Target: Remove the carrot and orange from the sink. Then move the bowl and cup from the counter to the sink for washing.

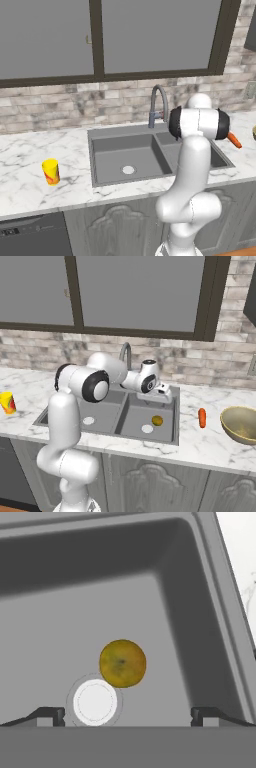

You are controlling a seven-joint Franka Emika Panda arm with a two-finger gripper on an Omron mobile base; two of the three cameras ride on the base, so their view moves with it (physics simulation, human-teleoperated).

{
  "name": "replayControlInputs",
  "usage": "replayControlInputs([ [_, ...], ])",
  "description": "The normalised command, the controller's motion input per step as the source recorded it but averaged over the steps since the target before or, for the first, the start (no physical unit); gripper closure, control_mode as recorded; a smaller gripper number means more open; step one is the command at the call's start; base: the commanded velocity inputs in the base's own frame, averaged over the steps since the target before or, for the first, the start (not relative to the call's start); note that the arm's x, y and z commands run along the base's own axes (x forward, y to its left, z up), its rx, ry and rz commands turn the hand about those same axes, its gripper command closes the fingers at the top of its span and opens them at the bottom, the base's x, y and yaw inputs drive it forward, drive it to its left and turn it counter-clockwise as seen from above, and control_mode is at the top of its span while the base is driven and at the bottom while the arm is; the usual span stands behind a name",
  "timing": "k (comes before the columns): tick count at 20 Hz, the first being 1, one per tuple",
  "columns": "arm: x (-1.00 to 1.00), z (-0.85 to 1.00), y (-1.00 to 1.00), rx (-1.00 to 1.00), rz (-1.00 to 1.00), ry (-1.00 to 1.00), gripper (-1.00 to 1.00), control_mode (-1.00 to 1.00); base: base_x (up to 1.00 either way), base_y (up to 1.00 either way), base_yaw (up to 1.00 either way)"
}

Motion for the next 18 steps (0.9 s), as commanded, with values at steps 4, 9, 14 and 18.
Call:
replayControlInputs([
  [4,0.16,-0.14,-0.06,0.0,0.0,0.0,-1.0,-1.0,0.0,0.0,0.0],
  [9,0.05,-0.23,-0.05,0.01,0.0,0.07,-1.0,-1.0,0.0,0.0,0.0],
  [14,0.1,-0.29,-0.06,0.01,0.0,0.08,-1.0,-1.0,0.0,0.0,0.0],
  [18,0.06,-0.3,-0.03,0.04,0.0,0.08,-1.0,-1.0,0.0,0.0,0.0],
])
